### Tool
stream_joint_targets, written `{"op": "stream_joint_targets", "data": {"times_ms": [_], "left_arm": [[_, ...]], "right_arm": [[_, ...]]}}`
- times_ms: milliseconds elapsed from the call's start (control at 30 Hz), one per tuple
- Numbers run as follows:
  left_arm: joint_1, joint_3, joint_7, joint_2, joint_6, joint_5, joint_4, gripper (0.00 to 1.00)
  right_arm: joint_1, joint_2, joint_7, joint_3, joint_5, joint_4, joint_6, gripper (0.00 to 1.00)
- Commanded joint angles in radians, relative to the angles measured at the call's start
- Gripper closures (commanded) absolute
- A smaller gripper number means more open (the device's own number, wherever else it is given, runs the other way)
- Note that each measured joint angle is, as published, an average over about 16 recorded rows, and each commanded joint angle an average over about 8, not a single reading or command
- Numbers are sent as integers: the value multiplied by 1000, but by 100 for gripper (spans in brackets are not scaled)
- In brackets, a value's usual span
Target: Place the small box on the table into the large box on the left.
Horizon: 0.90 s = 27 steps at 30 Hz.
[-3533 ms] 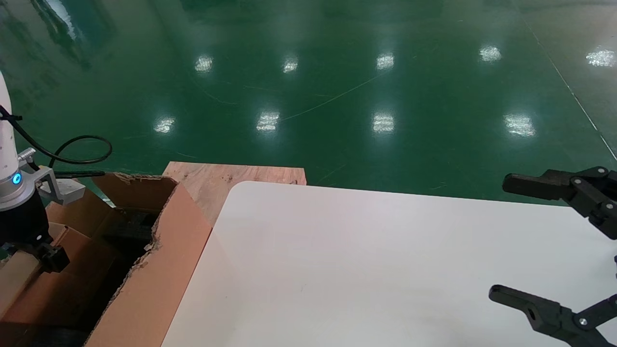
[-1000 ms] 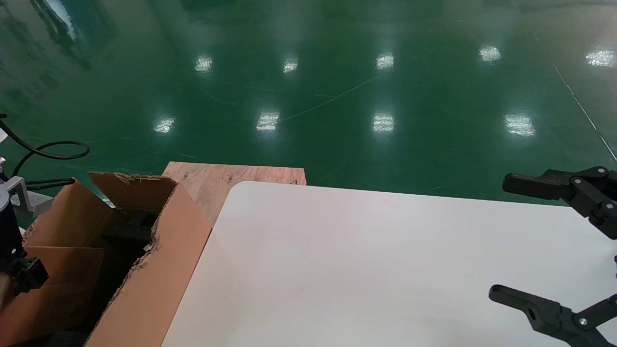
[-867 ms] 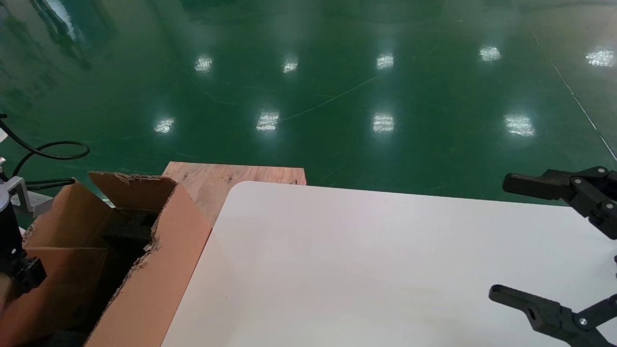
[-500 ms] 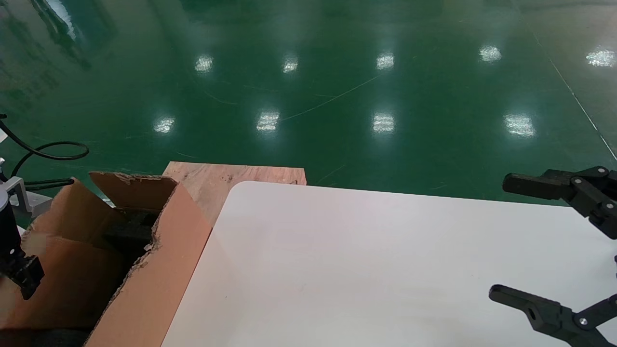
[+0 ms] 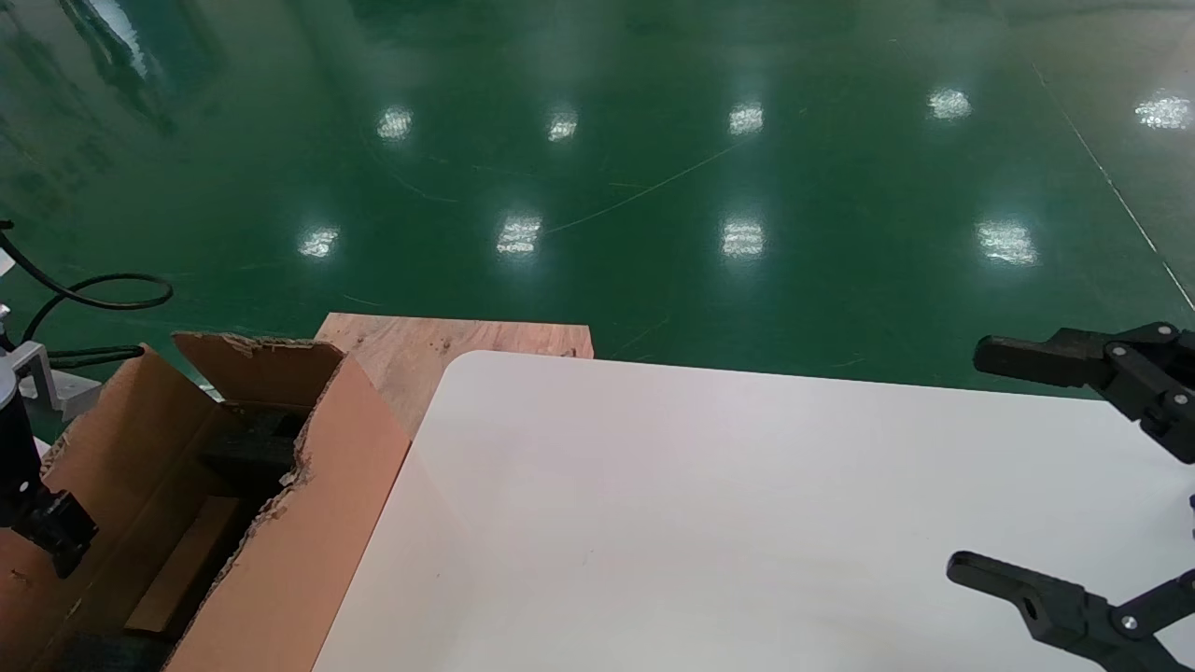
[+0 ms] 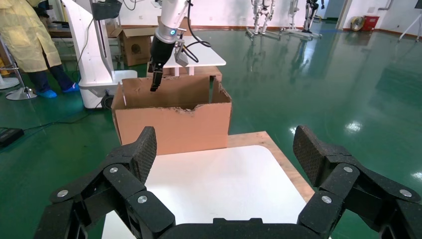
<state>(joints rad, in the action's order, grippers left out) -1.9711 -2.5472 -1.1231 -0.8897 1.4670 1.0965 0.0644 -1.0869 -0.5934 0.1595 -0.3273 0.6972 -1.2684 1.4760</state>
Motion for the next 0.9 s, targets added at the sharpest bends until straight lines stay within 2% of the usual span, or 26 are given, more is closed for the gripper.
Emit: {"op": "stream_joint_targets", "data": {"times_ms": [33,300,533,667,900], "left_arm": [[-1,1,2,-2,-2,-1,1,0],[-58,26,19,-32,-27,-34,19,0],[-211,108,37,-37,41,-151,82,0],[-302,147,58,-32,102,-212,193,0],[-408,160,54,-23,98,-238,464,0]], "right_arm": [[0,0,0,0,0,0,0,0],[0,0,0,0,0,0,0,0],[0,0,0,0,0,0,0,0],[0,0,0,0,0,0,0,0],[0,0,0,-1,0,0,0,0]]}}
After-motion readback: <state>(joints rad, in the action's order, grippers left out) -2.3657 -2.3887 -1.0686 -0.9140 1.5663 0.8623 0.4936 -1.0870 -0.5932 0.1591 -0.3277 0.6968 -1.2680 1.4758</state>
